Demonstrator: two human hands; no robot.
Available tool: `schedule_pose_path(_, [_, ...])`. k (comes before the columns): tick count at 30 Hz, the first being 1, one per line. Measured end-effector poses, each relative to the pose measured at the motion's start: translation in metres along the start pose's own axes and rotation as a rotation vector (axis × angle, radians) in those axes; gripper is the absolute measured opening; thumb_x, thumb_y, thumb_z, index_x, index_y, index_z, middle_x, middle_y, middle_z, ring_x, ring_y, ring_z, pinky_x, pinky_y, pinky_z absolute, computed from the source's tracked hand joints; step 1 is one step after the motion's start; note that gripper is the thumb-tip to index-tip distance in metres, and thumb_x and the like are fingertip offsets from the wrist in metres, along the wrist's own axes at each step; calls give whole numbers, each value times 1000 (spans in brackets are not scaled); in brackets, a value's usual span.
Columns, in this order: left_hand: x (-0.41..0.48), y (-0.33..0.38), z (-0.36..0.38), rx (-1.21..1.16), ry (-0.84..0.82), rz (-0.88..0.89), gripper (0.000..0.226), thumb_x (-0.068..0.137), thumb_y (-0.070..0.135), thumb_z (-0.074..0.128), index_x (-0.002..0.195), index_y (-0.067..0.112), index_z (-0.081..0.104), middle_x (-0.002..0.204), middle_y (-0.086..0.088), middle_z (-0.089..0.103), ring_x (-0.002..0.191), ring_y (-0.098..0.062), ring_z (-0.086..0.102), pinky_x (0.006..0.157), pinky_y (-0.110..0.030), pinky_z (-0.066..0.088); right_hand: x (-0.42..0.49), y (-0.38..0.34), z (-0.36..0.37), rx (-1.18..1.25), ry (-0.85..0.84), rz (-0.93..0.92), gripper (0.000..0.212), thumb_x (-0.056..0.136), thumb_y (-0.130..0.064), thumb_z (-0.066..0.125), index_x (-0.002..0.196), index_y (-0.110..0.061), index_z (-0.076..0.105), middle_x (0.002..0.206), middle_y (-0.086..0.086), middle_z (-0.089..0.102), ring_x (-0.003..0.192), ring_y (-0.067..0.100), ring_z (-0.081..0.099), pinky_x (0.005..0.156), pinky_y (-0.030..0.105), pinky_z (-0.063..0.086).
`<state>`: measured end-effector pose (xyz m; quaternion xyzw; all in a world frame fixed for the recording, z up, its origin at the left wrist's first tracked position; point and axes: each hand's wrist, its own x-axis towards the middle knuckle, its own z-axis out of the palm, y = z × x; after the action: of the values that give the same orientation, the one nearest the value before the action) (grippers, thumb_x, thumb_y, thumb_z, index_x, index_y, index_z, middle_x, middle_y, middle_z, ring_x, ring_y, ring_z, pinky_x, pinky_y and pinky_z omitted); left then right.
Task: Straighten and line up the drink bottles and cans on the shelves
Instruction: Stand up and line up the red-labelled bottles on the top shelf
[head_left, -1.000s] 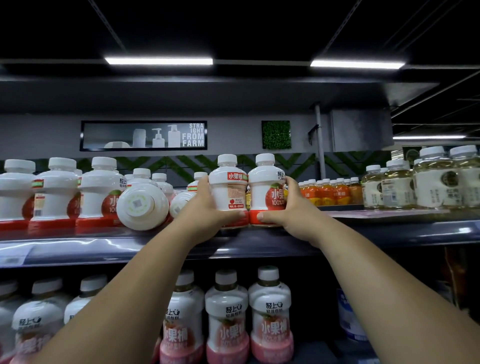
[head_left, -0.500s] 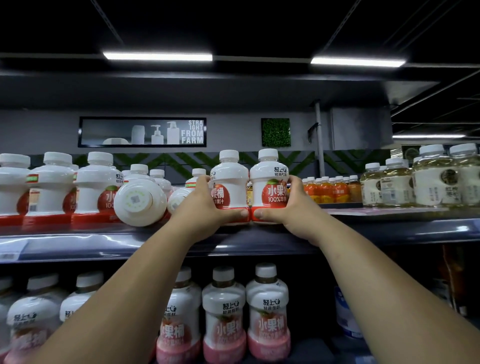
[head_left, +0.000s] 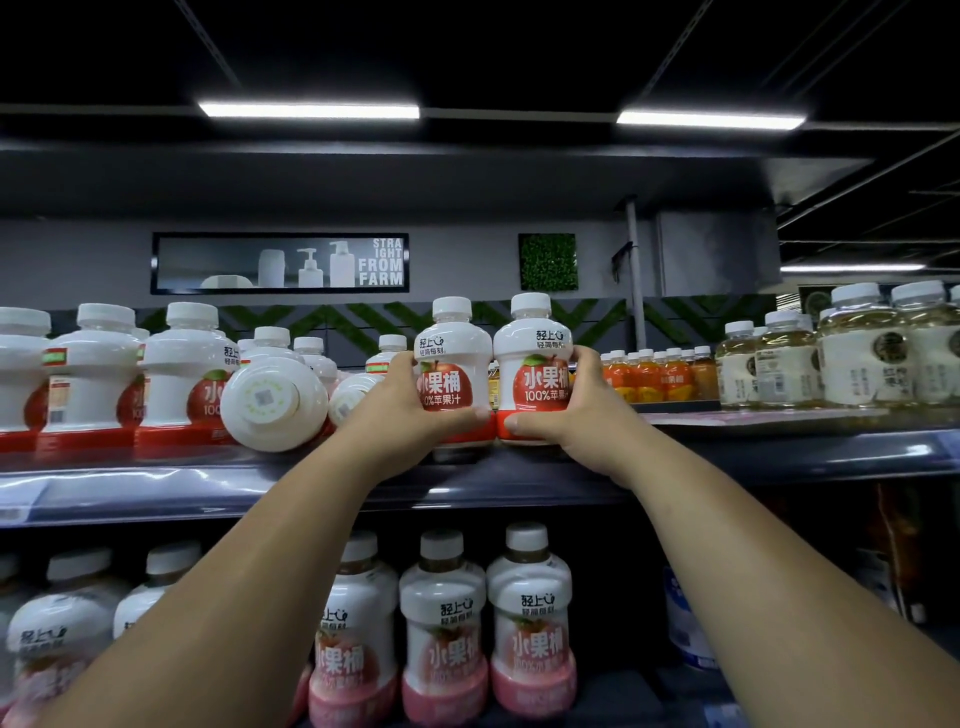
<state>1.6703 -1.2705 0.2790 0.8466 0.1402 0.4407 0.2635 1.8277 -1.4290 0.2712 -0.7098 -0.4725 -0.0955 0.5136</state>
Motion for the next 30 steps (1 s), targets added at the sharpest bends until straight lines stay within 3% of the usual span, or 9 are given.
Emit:
schedule_pose_path(5, [3,-3,0,-29,-9,-18,68,68,36,86,118,32,39,105,5,65,94,-16,67,89,-45,56,0,1,-1,2,11,0,105,56,-58,87,137,-42,21,128,-10,51,111,15,57,100,47,49])
schedule_pose_path(10, [2,3,-2,10,-6,-29,72,67,38,87,118,31,38,107,4,64,97,-15,65,91,-44,54,1,-3,-2,-21,-1,16,105,60,-51,89,141,-32,24,124,-8,53,106,13,57,98,42,50])
schedule_pose_path(14, [1,16,-6,122,8,-19,75,66,41,88,118,29,35,106,8,61,97,-12,60,84,-33,48,-1,-14,-6,-125,-10,20,103,65,-51,88,142,-24,27,122,-7,52,108,15,55,94,35,47])
schedule_pose_path(19, [-2,32,-10,323,-5,-57,82,61,55,86,116,27,32,107,5,56,99,-18,57,86,-38,50,-5,-28,-13,-300,-5,40,97,66,-59,84,136,-15,31,122,-1,53,110,21,55,94,41,48])
schedule_pose_path(25, [-5,29,-10,347,21,-37,88,61,59,84,126,25,36,111,4,59,101,-20,58,91,-42,51,-8,-30,-14,-423,7,16,100,70,-67,76,142,-15,29,136,5,53,119,25,55,97,42,48])
schedule_pose_path(30, [-6,30,-9,298,34,-22,81,59,57,86,118,32,35,99,14,55,96,-14,57,81,-33,46,-9,-27,-14,-480,31,-7,101,71,-72,70,145,-17,28,138,4,52,119,24,56,97,45,49])
